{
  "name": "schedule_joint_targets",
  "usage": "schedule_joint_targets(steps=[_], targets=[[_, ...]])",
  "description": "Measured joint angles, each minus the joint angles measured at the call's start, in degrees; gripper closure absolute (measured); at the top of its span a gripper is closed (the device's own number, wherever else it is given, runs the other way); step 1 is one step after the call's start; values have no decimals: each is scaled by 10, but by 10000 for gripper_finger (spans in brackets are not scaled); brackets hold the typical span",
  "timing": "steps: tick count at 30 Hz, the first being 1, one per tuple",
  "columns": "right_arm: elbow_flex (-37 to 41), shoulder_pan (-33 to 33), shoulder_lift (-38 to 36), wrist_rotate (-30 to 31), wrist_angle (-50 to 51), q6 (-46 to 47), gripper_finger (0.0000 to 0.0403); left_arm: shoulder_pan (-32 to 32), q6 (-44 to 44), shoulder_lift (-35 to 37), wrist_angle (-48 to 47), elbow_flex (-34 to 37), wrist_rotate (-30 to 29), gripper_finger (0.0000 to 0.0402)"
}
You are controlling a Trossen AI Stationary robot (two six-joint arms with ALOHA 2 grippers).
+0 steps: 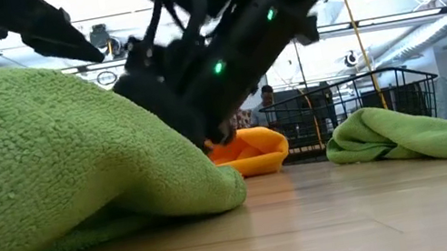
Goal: Sort microfiber towel by color & place in baskets
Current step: Put the yellow microfiber towel into the orange bin
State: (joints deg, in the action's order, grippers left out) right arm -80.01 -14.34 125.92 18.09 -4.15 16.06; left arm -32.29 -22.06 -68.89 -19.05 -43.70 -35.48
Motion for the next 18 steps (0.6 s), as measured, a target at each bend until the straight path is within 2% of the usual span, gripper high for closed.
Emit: schedule_joint_targets(steps=[4, 13, 18], targets=[[0, -13, -56, 18, 18, -33, 384, 0, 5, -5, 15, 0, -1, 30], [-1, -65, -203, 154, 105, -131, 391, 0, 24, -8, 41, 0, -20, 30], [-1, -102, -249, 213, 115, -189, 390, 0, 52, -8, 82, 0, -24, 30]])
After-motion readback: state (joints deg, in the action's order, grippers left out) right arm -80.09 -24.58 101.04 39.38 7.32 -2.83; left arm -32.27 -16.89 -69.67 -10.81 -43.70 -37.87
